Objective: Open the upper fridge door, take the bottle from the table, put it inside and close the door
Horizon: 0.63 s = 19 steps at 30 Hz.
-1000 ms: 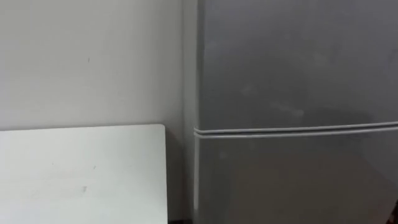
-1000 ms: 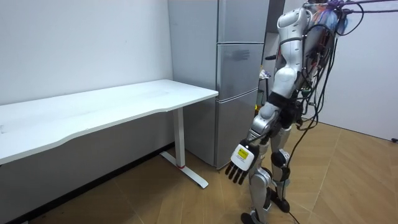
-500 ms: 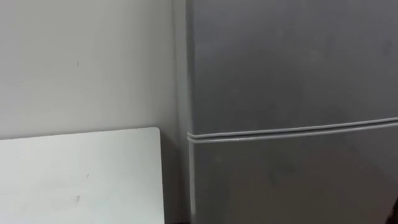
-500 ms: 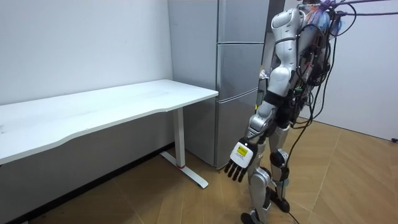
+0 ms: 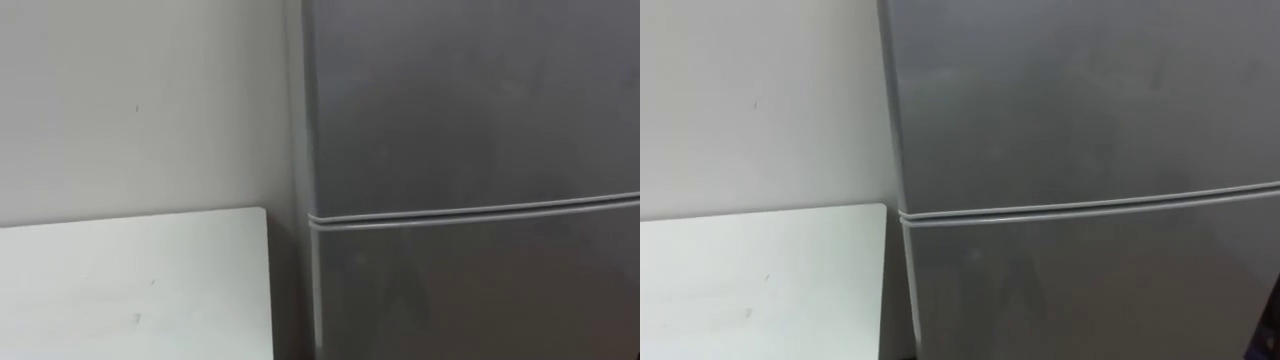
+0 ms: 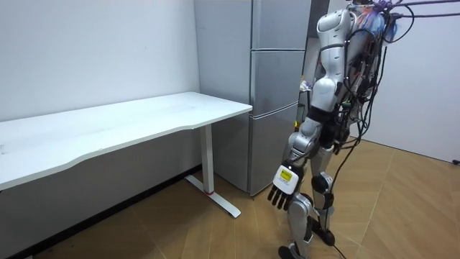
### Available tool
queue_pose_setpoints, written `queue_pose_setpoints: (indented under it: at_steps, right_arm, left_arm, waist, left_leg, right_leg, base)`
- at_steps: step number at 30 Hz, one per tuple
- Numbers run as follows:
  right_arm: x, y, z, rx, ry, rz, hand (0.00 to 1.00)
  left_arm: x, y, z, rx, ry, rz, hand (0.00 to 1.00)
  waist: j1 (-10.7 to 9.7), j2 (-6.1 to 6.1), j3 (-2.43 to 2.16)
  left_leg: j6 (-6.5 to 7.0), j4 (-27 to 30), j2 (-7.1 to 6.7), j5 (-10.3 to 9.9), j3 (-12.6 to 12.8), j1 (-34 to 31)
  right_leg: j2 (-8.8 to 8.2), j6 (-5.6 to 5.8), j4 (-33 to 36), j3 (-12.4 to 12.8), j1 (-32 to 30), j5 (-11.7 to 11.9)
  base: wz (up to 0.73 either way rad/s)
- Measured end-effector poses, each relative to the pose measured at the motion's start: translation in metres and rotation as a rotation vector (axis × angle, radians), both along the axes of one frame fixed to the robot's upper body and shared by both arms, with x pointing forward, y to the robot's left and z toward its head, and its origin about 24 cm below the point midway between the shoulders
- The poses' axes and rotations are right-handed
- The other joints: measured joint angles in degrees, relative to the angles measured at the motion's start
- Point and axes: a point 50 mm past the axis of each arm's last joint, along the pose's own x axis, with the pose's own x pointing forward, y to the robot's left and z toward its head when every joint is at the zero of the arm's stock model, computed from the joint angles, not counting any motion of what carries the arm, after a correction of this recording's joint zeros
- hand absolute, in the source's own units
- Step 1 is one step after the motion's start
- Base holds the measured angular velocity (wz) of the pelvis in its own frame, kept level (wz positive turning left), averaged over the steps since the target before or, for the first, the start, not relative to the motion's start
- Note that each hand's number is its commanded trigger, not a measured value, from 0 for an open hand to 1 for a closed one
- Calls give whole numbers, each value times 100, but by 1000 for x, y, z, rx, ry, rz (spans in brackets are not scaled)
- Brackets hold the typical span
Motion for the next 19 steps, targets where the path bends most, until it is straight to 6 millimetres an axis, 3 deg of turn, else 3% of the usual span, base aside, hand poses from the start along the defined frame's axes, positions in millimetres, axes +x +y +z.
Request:
queue_pose_setpoints:
  at_steps: [6, 19]
  right_arm:
    - [17, 6, -1, 84, -38, 114, 0]
    - [14, 7, -1, 129, -41, 126, 0]
  left_arm:
    - [2, -4, -1, -15, 21, -79, 0]
    - [3, -7, -2, -23, 39, -98, 0]
  waist:
    - [24, -21, 2]
    - [123, -62, 19]
  left_leg:
    - [-3, 34, 0, -3, -44, -77]
    - [-3, 49, -1, -3, -44, -194]
  right_leg:
    - [-3, 1, -32, -80, -13, 0]
    - [2, 5, -133, -138, -54, 0]
  base:
    - [6]
    - [2]
